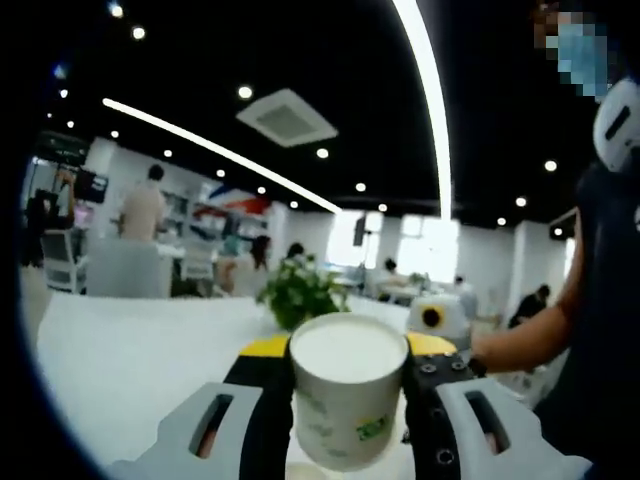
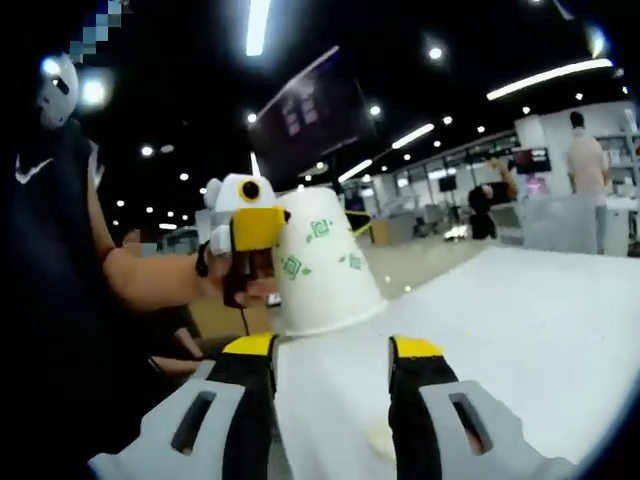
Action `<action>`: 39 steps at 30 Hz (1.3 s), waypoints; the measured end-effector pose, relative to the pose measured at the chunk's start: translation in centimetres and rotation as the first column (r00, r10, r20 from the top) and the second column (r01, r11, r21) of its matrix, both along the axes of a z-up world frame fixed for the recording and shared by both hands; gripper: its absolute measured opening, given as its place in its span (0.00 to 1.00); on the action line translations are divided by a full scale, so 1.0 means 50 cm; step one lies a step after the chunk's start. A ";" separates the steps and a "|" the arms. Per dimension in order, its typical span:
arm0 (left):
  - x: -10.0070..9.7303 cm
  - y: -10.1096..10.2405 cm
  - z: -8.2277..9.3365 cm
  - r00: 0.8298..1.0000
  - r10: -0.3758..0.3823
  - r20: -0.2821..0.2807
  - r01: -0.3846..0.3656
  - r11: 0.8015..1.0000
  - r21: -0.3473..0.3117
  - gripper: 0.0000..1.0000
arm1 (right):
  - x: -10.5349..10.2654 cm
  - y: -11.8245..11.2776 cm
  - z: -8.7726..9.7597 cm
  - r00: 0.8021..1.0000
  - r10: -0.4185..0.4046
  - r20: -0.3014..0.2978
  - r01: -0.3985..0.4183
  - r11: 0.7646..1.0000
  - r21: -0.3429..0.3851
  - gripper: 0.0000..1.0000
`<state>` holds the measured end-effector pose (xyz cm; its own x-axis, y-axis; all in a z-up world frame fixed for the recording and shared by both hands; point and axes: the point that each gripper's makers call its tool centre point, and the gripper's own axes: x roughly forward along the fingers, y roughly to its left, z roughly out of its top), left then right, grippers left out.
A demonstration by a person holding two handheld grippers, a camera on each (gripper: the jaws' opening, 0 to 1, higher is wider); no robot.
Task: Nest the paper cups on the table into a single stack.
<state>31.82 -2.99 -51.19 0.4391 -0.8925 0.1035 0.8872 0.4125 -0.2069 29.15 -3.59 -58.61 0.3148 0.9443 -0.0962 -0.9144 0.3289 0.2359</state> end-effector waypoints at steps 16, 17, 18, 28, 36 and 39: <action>-0.049 0.044 -0.073 0.993 -0.099 -0.062 0.106 0.985 0.137 0.41 | -0.050 0.005 0.059 0.984 0.176 -0.039 -0.171 0.981 0.093 0.26; -0.051 0.044 -0.076 0.993 -0.104 -0.063 0.112 0.983 0.143 0.41 | -0.053 0.006 0.064 0.982 0.184 -0.039 -0.180 0.979 0.096 0.25; -0.059 0.043 -0.081 0.990 -0.125 -0.071 0.135 0.979 0.153 0.41 | -0.055 0.008 0.069 0.981 0.189 -0.032 -0.185 0.978 0.092 0.24; -0.076 0.055 -0.066 0.981 -0.177 -0.079 0.185 0.977 0.110 0.41 | -0.066 0.010 0.111 0.972 0.235 -0.020 -0.231 0.965 0.121 0.17; -0.083 0.043 -0.068 0.979 -0.193 -0.068 0.200 0.974 0.106 0.41 | -0.081 0.030 0.122 0.962 0.273 -0.012 -0.270 0.955 0.120 0.07; -0.085 0.041 -0.072 0.980 -0.191 -0.061 0.198 0.972 0.125 0.40 | -0.081 0.027 0.130 0.959 0.284 -0.011 -0.281 0.952 0.123 0.03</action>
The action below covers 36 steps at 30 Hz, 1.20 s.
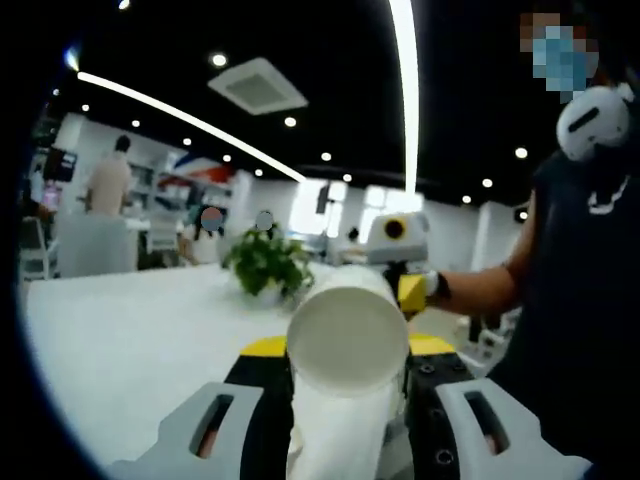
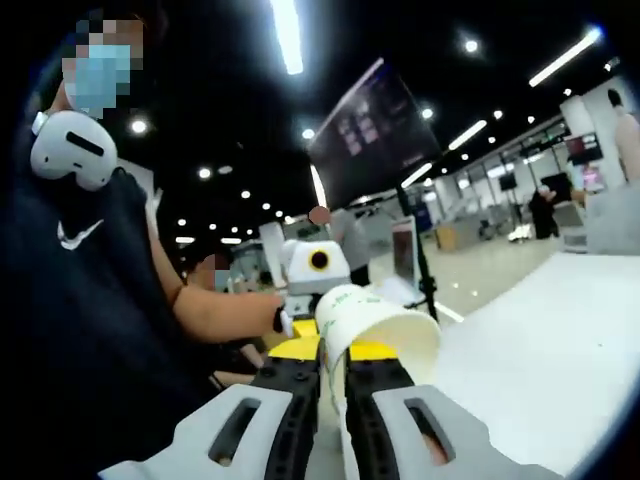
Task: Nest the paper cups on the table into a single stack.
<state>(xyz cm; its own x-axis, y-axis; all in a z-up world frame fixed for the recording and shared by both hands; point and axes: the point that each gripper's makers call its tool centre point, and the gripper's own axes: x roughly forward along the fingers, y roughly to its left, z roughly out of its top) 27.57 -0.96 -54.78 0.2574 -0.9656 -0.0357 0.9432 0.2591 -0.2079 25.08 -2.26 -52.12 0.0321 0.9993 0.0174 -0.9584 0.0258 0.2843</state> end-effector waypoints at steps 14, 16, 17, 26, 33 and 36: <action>0.046 0.037 -0.039 0.982 0.181 0.047 -0.187 0.969 0.162 0.86 | 0.009 -0.003 0.039 0.996 -0.003 0.085 0.010 0.997 -0.078 0.00; 0.052 0.051 -0.045 0.976 0.213 0.044 -0.217 0.963 0.158 0.90 | 0.018 -0.005 0.042 0.994 -0.014 0.108 0.027 0.992 -0.120 0.00; 0.057 0.059 -0.047 0.971 0.237 0.044 -0.241 0.958 0.159 0.92 | 0.019 -0.004 0.045 0.994 -0.014 0.111 0.029 0.991 -0.130 0.00; 0.059 0.128 -0.100 0.942 0.332 0.045 -0.333 0.912 0.239 0.99 | 0.042 -0.019 0.025 0.983 0.023 0.185 0.060 0.901 -0.429 0.00; 0.056 0.189 -0.155 0.911 0.409 0.054 -0.406 0.864 0.299 0.99 | 0.080 -0.035 0.013 0.978 0.020 0.209 0.125 0.743 -0.658 0.00; 0.053 0.209 -0.162 0.903 0.426 0.051 -0.422 0.858 0.295 0.99 | 0.088 -0.038 0.004 0.979 0.046 0.199 0.119 0.660 -0.741 0.00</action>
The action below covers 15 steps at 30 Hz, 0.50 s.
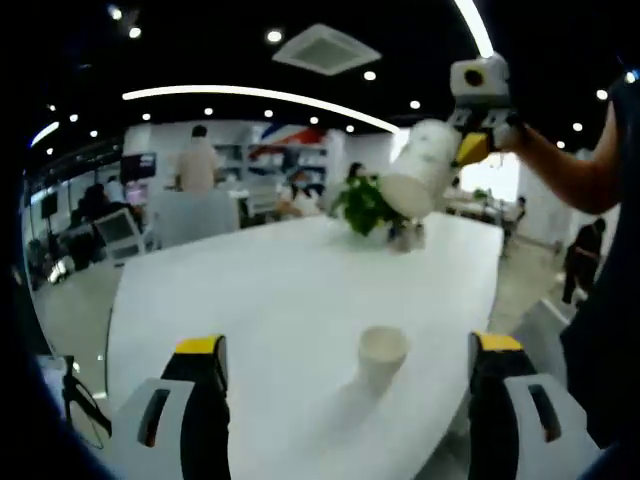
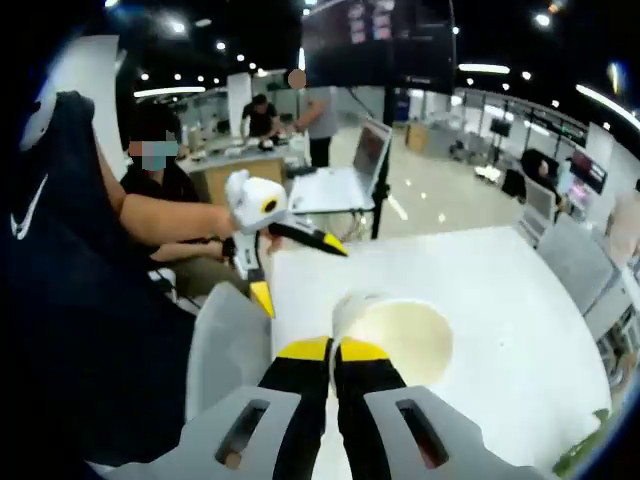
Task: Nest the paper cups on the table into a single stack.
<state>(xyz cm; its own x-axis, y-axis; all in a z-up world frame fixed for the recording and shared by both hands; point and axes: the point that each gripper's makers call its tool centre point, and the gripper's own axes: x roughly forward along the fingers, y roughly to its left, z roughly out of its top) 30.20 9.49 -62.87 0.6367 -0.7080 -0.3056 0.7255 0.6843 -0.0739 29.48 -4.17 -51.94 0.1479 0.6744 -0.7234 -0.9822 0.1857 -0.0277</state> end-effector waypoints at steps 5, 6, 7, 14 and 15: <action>-0.008 0.036 -0.007 1.000 0.029 -0.003 -0.029 1.000 -0.010 0.99 | 0.009 0.005 -0.014 0.999 0.012 -0.038 -0.019 0.984 -0.179 0.00; -0.009 0.040 -0.008 1.000 0.030 -0.004 -0.031 0.999 -0.010 0.99 | 0.008 0.006 -0.016 0.999 0.023 -0.040 -0.031 0.977 -0.211 0.00; -0.013 0.045 -0.009 0.999 0.033 -0.006 -0.033 0.999 -0.009 0.99 | 0.006 0.007 -0.020 0.998 0.034 -0.047 -0.045 0.965 -0.259 0.00; -0.020 0.068 -0.033 0.998 0.053 -0.030 -0.051 0.997 0.050 0.99 | 0.022 0.022 -0.013 0.997 0.027 -0.073 -0.055 0.902 -0.428 0.00; -0.020 0.068 -0.036 0.998 0.054 -0.032 -0.052 0.997 0.050 0.99 | 0.022 0.025 -0.012 0.997 0.020 -0.077 -0.052 0.897 -0.439 0.00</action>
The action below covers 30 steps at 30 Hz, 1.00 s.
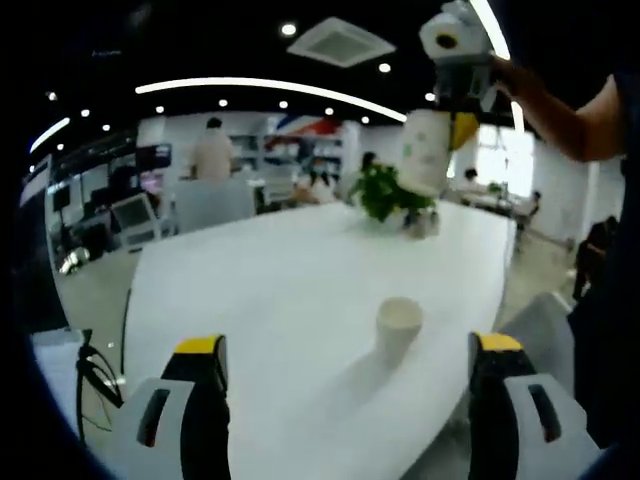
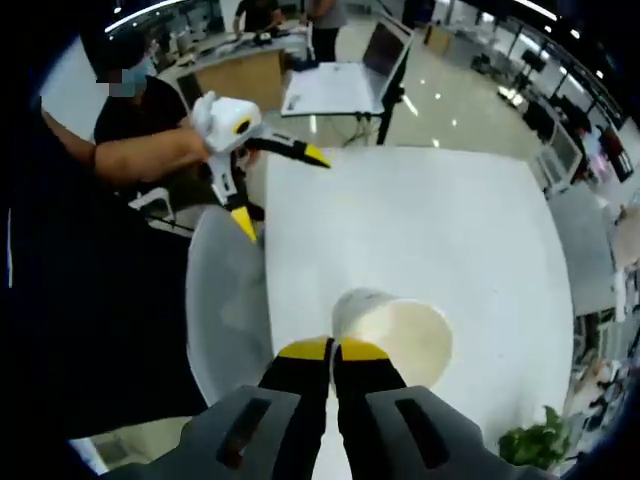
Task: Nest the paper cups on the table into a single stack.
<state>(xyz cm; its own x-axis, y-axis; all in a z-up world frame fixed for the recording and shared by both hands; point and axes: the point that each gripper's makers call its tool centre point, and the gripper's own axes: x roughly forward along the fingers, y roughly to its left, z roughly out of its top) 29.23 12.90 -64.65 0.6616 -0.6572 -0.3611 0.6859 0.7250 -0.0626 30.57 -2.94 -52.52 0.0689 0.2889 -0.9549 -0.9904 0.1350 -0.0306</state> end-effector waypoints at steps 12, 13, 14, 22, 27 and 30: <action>-0.008 -0.003 -0.008 1.000 -0.001 -0.004 0.001 1.000 0.008 0.99 | 0.003 0.010 -0.023 0.999 0.016 -0.033 -0.019 0.996 -0.082 0.00; -0.009 -0.003 -0.007 1.000 -0.001 -0.004 0.001 1.000 0.010 0.99 | 0.004 0.009 -0.024 0.999 0.016 -0.033 -0.019 0.996 -0.084 0.00; -0.008 -0.002 -0.008 1.000 0.001 -0.004 -0.001 1.000 0.010 0.99 | 0.005 0.007 -0.026 0.999 0.013 -0.036 -0.016 0.996 -0.085 0.00; 0.001 0.004 -0.020 1.000 0.016 -0.002 -0.016 1.000 0.015 0.99 | 0.009 0.001 -0.056 0.999 -0.005 -0.033 0.001 0.995 -0.100 0.00; 0.008 0.004 -0.022 1.000 0.018 0.001 -0.018 1.000 0.021 0.99 | 0.013 0.001 -0.080 0.999 -0.011 -0.040 0.006 0.993 -0.115 0.00; 0.010 0.001 -0.024 1.000 0.014 0.003 -0.014 1.000 0.022 0.99 | 0.016 0.001 -0.096 0.999 -0.020 -0.051 0.014 0.993 -0.118 0.00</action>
